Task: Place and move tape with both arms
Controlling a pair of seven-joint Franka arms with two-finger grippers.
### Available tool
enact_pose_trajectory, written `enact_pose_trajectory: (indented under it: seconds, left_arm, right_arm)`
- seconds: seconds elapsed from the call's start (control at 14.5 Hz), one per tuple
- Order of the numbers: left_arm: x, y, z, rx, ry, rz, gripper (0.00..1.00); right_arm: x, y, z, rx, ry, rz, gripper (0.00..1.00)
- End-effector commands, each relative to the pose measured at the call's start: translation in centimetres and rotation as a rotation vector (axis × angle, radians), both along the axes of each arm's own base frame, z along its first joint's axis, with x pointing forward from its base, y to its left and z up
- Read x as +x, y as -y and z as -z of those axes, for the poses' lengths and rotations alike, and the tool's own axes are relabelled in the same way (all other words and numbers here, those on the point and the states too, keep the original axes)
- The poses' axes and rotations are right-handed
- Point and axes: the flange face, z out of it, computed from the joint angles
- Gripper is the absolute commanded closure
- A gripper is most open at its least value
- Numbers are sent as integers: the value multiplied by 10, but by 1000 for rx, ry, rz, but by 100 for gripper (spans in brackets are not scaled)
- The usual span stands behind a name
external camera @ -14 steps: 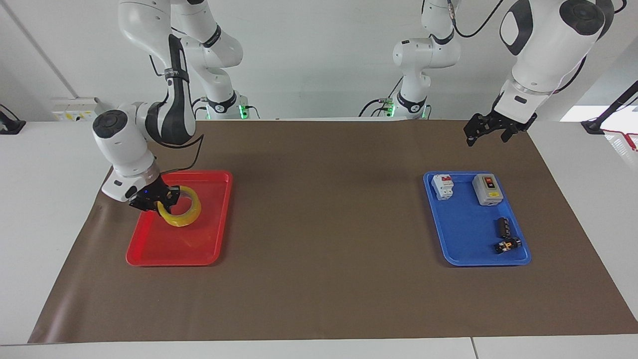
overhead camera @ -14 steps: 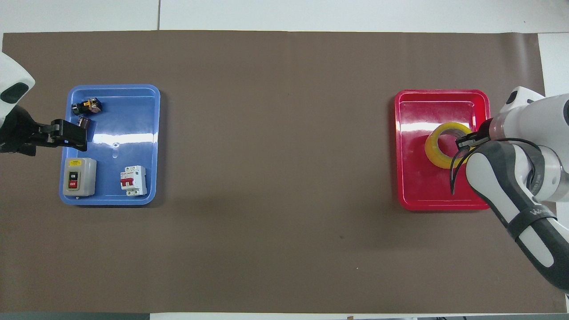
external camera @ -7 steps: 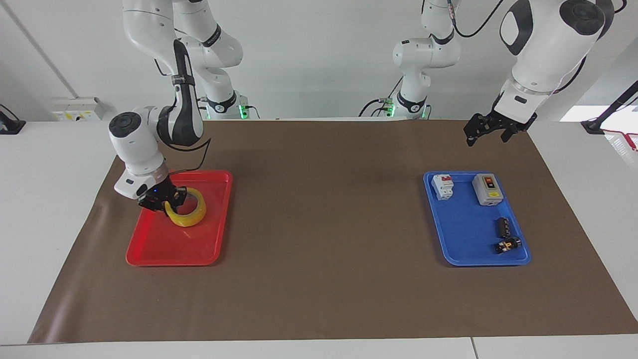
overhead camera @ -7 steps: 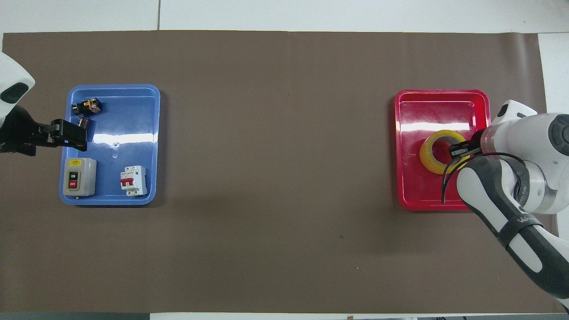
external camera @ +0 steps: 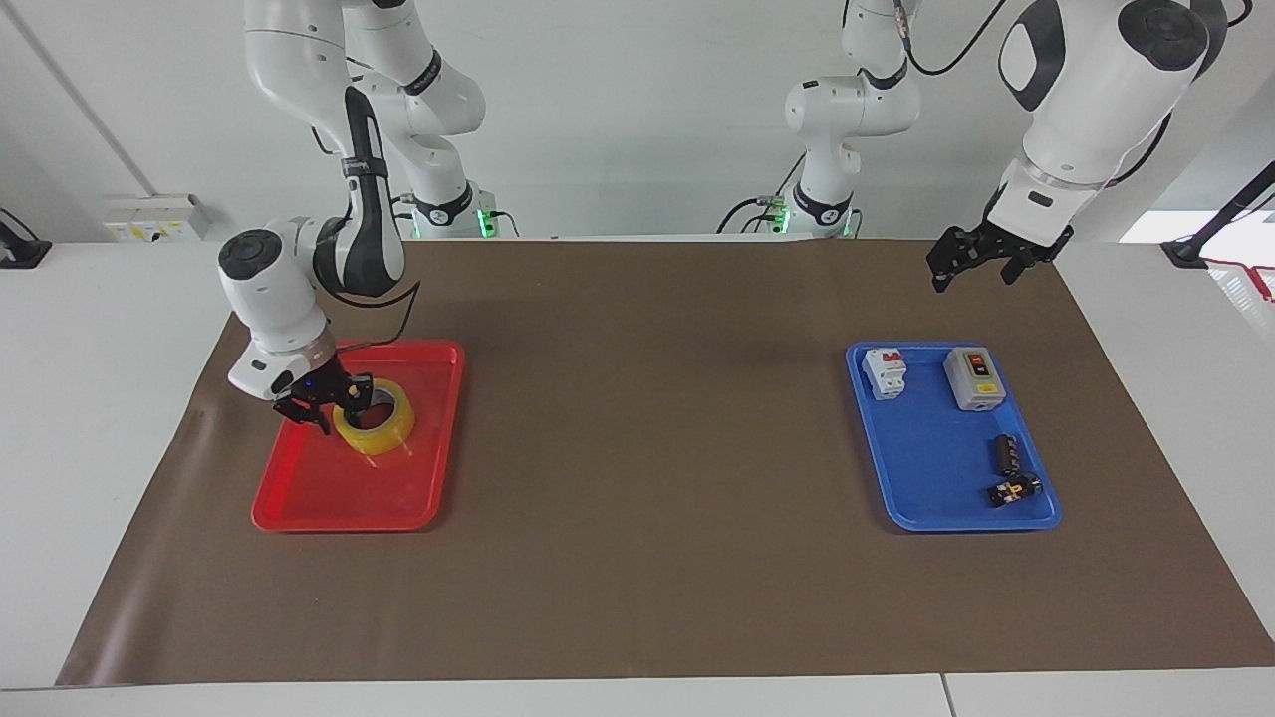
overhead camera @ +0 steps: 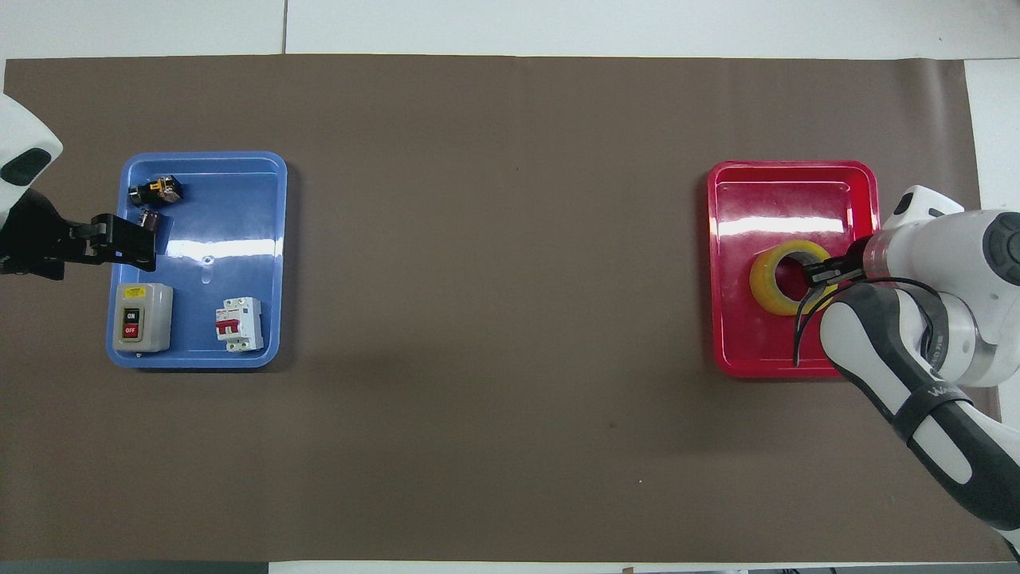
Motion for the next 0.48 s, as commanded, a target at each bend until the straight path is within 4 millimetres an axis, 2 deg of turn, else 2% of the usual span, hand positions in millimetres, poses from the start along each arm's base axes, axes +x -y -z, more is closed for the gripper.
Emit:
enact_pose_trajectory:
  seconds: [0.0,0.14,0.21,0.28,0.41]
  left_arm:
    - [-5,-5,-1,7,15,3,0]
    - [-5,-5,-1,7,15,3,0]
    - [-5,-5,-1,7,15,3,0]
    - [-5,-5,-1,7,15,3,0]
    - [-5,-5,-1,7,15,3,0]
  right_arm:
    - [12,-12,-62,22,-30,84,0]
    - [29,-39,-128,31,-100,206,0]
    - [35,-46,-156,25,-116,246,0]
    - [37,-55,-177,22,-121,261,0]
    - [34,-60,-223,23,-103,270,0]
